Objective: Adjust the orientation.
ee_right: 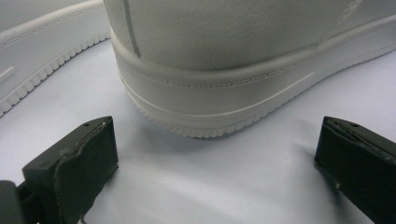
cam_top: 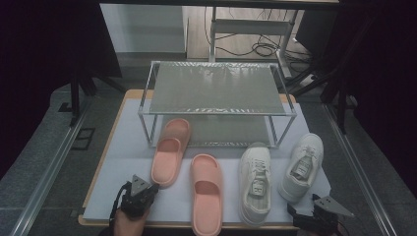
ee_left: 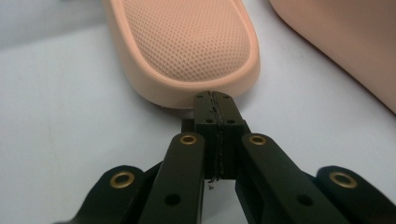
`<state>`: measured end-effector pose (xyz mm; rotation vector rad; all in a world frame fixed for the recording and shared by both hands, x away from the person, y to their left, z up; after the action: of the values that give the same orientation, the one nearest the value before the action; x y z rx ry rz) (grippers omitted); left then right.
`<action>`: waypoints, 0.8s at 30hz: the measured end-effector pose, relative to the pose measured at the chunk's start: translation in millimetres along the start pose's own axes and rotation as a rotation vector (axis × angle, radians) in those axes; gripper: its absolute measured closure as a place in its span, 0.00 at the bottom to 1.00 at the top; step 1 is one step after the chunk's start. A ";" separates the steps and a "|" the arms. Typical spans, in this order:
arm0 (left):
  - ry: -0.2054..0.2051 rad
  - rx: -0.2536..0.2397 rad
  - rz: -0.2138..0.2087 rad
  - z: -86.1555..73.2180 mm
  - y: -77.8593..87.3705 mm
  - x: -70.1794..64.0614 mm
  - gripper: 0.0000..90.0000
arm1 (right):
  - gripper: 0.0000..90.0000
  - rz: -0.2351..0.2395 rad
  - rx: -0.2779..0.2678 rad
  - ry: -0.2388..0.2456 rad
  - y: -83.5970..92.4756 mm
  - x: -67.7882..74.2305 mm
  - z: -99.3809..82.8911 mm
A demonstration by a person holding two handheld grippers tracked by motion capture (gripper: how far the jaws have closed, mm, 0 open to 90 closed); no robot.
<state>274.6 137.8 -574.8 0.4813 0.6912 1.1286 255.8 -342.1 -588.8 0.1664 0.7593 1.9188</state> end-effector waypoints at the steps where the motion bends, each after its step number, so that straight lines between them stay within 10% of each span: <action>1: 0.001 -0.006 -0.001 2.3 -1.1 -0.2 0.99 | 0.00 0.000 0.000 0.000 0.0 0.0 0.0; 24: -0.023 0.004 0.005 14.7 -19.0 -11.2 0.99 | 0.00 0.000 -0.001 0.000 0.0 0.0 0.0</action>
<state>294.5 120.3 -574.3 0.4988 0.6723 1.1253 255.7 -342.1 -588.8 0.1660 0.7590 1.9193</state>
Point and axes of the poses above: each handheld gripper's, and its own axes: y roughly backward along the jaws, z roughly out of its top, x roughly to its left, the point moved 9 cm from there along -y, roughly forward along the jaws, and after that the axes turned 15 degrees about y, right-handed, at the moved point
